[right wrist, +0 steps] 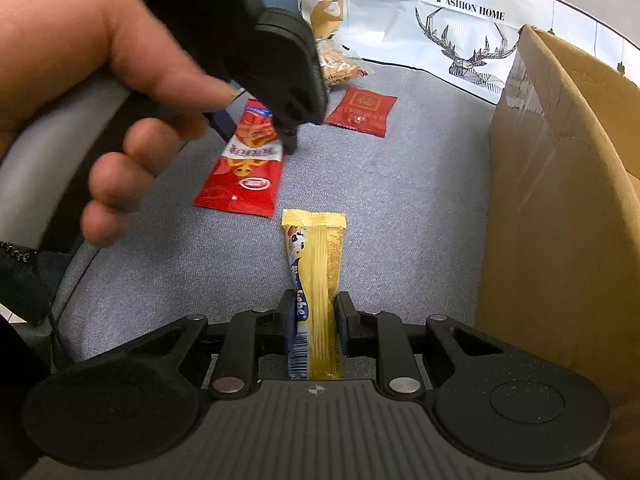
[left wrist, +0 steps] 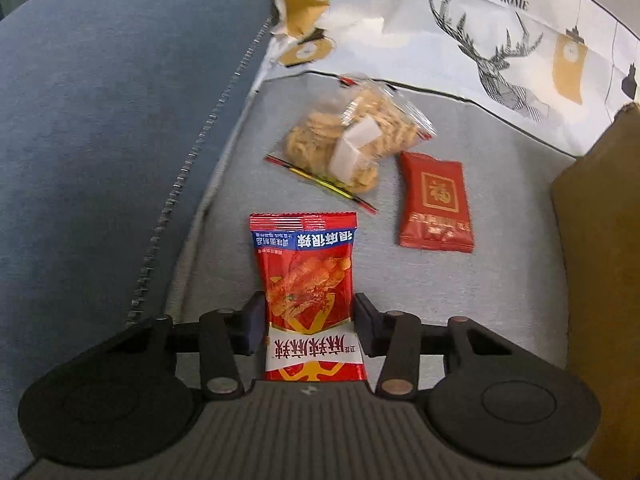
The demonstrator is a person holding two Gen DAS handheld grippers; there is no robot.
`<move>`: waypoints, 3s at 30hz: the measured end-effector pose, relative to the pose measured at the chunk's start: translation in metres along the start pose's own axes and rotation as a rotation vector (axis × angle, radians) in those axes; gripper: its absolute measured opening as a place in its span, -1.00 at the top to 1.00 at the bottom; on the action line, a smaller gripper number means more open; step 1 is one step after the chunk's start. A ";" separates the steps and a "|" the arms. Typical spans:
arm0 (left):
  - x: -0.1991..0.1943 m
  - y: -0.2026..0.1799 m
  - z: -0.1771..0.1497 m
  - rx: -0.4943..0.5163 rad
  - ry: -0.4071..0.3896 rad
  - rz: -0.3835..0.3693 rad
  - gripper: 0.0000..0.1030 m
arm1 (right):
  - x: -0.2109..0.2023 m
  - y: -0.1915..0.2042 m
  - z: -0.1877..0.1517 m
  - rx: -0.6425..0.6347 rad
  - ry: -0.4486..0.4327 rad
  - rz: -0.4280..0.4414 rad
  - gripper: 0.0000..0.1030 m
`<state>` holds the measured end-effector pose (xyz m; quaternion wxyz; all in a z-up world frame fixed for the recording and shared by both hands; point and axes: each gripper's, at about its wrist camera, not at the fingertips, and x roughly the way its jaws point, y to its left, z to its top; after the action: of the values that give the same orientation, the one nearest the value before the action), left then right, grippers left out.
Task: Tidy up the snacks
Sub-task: 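Lift the red spicy-strip pack and yellow candy bar and carry both over the box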
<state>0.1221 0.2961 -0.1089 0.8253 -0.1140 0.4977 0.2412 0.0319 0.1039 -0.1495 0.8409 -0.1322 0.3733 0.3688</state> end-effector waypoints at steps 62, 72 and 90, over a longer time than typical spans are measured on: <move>-0.122 -0.001 -0.042 0.191 -0.238 -0.141 0.02 | -0.092 -0.007 0.008 0.016 -0.347 -0.031 0.69; -0.162 -0.032 -0.046 0.219 -0.529 -0.170 0.03 | -0.143 -0.047 0.021 0.065 -0.490 -0.064 0.69; -0.195 -0.120 -0.049 0.274 -0.681 -0.374 0.03 | -0.201 -0.219 0.008 0.309 -0.630 -0.340 0.69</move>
<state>0.0702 0.1163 0.0318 0.9800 -0.0054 0.1944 0.0424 0.1033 -0.1484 -0.0098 0.9735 0.0559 0.1206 0.1862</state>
